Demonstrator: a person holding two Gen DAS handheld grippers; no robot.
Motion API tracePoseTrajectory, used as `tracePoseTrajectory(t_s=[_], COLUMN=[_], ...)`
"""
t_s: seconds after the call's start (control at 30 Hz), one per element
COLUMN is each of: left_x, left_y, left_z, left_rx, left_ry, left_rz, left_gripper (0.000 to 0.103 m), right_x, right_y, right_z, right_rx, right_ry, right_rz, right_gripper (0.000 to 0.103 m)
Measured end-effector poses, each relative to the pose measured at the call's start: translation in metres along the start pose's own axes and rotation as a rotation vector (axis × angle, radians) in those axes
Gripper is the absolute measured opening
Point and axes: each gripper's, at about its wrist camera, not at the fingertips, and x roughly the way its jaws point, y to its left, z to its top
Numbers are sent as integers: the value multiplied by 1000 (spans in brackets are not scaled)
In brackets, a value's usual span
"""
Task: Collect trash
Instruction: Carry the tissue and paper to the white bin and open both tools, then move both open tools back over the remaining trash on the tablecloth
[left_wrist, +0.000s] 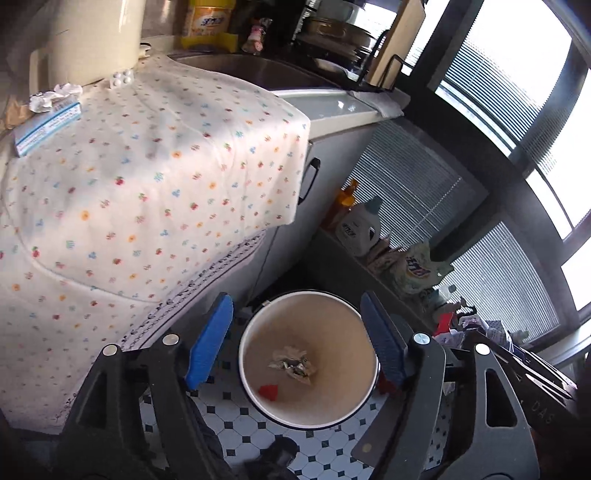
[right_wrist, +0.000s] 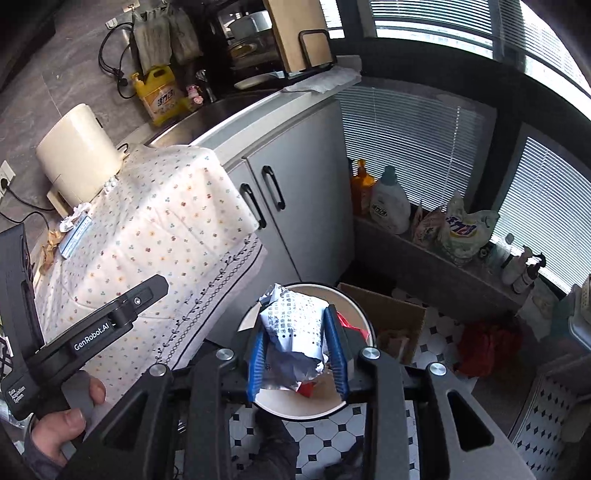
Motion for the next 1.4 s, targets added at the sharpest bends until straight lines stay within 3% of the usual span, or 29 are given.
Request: tracePoseTrajectory(t_s=[0.2, 0.37, 0.43, 0.6, 0.8, 1.27, 1.4], left_x=[-41, -72, -83, -108, -141, -197, -202], left_y=[31, 46, 54, 72, 110, 217, 242], left_z=[21, 36, 40, 54, 72, 88, 96], left_rx=[-33, -55, -73, -96, -136, -269, -287], left_ry=[-101, -173, -201, -262, -331, -440, -454], left_rz=[92, 131, 145, 187, 254, 376, 409], left_gripper=[76, 82, 85, 95, 97, 97, 97], right_x=[-8, -19, -24, -28, -28, 1, 14], right_y=[28, 48, 60, 94, 147, 273, 304], right_z=[14, 27, 34, 50, 66, 89, 93], right_rx=[-30, -50, -73, -112, -184, -299, -328], right_ry=[-41, -79, -97, -117, -147, -142, -125], right_rz=[63, 106, 125, 190, 252, 383, 395], right_gripper=[62, 70, 77, 81, 94, 95, 89])
